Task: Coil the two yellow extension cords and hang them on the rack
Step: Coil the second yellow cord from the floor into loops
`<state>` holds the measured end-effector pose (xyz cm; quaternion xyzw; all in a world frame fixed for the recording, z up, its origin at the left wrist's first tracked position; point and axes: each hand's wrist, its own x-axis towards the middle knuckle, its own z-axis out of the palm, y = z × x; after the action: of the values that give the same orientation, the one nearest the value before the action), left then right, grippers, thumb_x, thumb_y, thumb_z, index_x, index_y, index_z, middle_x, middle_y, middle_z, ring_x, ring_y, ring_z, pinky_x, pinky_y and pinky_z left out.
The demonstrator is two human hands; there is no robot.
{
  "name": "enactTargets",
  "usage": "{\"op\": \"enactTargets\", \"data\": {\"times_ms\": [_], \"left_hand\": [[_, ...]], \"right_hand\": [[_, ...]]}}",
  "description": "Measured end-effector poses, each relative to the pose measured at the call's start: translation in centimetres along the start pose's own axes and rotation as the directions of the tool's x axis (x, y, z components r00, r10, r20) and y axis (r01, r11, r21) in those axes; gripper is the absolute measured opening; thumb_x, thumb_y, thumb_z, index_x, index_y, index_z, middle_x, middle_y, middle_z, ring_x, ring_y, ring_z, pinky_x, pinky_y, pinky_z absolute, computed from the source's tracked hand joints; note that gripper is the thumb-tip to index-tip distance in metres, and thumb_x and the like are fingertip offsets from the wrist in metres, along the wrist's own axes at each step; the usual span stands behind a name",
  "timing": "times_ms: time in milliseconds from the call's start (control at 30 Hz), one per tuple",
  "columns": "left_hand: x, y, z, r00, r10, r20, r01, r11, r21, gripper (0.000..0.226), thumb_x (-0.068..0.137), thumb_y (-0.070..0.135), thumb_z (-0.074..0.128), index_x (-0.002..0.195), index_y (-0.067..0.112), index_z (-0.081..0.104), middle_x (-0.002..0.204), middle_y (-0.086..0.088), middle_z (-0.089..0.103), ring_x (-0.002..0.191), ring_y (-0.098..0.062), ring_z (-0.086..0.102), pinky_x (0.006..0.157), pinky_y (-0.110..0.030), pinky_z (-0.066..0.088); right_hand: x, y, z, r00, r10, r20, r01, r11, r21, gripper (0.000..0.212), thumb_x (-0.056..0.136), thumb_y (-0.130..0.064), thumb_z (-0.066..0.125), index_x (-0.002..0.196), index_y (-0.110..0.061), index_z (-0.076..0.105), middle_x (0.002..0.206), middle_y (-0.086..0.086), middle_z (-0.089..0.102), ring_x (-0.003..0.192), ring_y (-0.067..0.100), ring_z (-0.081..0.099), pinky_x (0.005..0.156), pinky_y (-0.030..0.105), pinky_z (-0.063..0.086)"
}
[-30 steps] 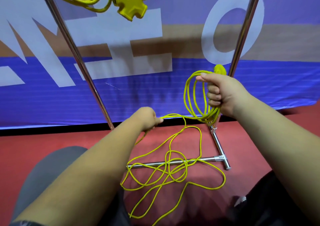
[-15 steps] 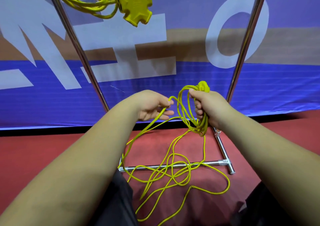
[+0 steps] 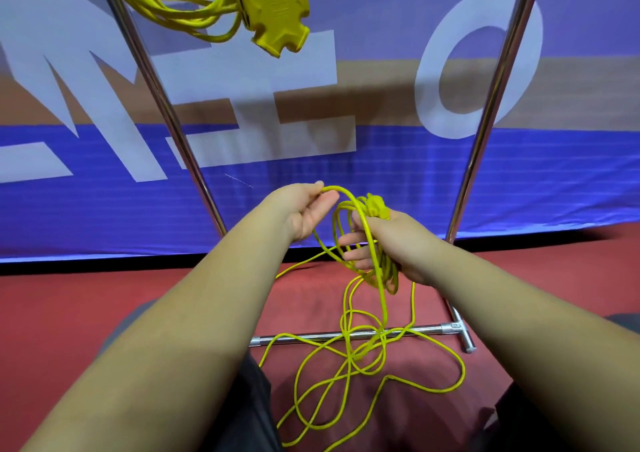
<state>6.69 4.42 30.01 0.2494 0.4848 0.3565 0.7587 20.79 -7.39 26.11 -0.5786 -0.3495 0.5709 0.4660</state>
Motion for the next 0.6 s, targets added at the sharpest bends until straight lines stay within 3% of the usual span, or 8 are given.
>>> {"op": "enactTargets", "data": {"times_ms": [67,233,300,400,467,533,600], "left_hand": [[0.6,0.3,-0.6,1.000,-0.011,-0.024,0.009,0.994,-0.111,0.010,0.103,0.000,0.058,0.096,-0.004,0.063,0.087,-0.016,0.064,0.075,-0.026,0.069,0.059,-0.031,0.063],[1.8,0.5,-1.7,0.993,-0.040,-0.111,0.021,0.985,-0.173,0.015,0.103,0.000,0.056,0.117,-0.006,0.061,0.109,-0.017,0.064,0.075,-0.032,0.069,0.049,-0.034,0.062],[2.0,0.4,-1.9,0.992,-0.049,-0.114,0.038,0.994,-0.103,0.016,0.104,-0.001,0.054,0.118,-0.008,0.059,0.116,-0.019,0.063,0.077,-0.034,0.070,0.050,-0.035,0.062],[1.7,0.2,-1.5,0.991,0.005,-0.134,0.028,0.968,0.248,0.015,0.106,0.008,0.054,0.106,-0.005,0.059,0.095,-0.015,0.068,0.071,-0.024,0.071,0.049,-0.030,0.061],[1.4,0.2,-1.3,0.974,0.145,-0.173,-0.021,0.821,0.571,0.020,0.105,0.014,0.051,0.102,-0.001,0.064,0.081,-0.010,0.069,0.062,-0.018,0.069,0.044,-0.025,0.058],[1.0,0.2,-1.4,0.963,0.235,-0.133,-0.043,0.619,0.784,0.022,0.100,0.014,0.051,0.106,0.000,0.067,0.080,-0.010,0.068,0.060,-0.019,0.066,0.047,-0.025,0.055],[0.3,-0.2,-1.6,0.984,0.152,-0.088,0.008,0.465,0.885,0.019,0.099,0.012,0.050,0.100,0.004,0.066,0.082,-0.010,0.068,0.068,-0.022,0.068,0.057,-0.029,0.056]], "right_hand": [[-0.2,0.0,0.3,0.998,0.027,0.049,-0.028,0.999,0.036,0.027,0.106,-0.036,0.062,0.114,-0.010,0.067,0.103,0.017,0.081,0.092,0.038,0.080,0.083,0.051,0.065],[-0.5,-0.7,0.3,0.996,0.033,0.078,-0.045,0.988,0.146,0.037,0.107,-0.043,0.058,0.112,-0.009,0.074,0.081,0.007,0.075,0.063,0.020,0.070,0.060,0.034,0.061],[-0.4,-0.9,0.1,0.996,0.002,0.087,-0.013,0.992,0.123,0.038,0.107,-0.043,0.060,0.115,-0.010,0.076,0.075,0.003,0.069,0.059,0.018,0.065,0.057,0.033,0.059],[-0.1,-1.1,-0.2,0.997,-0.029,0.068,0.023,0.995,0.093,0.035,0.106,-0.041,0.062,0.114,-0.011,0.077,0.067,0.000,0.061,0.054,0.016,0.056,0.050,0.030,0.050],[0.3,-1.3,-0.6,0.999,-0.037,0.032,0.034,0.995,0.095,0.029,0.105,-0.033,0.063,0.113,-0.008,0.075,0.066,0.001,0.059,0.051,0.015,0.053,0.045,0.027,0.043],[0.6,-1.5,-0.9,0.999,-0.040,-0.004,0.041,0.991,0.130,0.021,0.102,-0.023,0.060,0.110,-0.007,0.072,0.069,0.002,0.061,0.048,0.015,0.051,0.041,0.024,0.037],[0.9,-1.7,-1.0,0.998,-0.042,-0.039,0.047,0.987,0.151,0.016,0.101,-0.017,0.057,0.105,-0.008,0.069,0.073,0.001,0.066,0.045,0.014,0.049,0.039,0.023,0.034]]}}
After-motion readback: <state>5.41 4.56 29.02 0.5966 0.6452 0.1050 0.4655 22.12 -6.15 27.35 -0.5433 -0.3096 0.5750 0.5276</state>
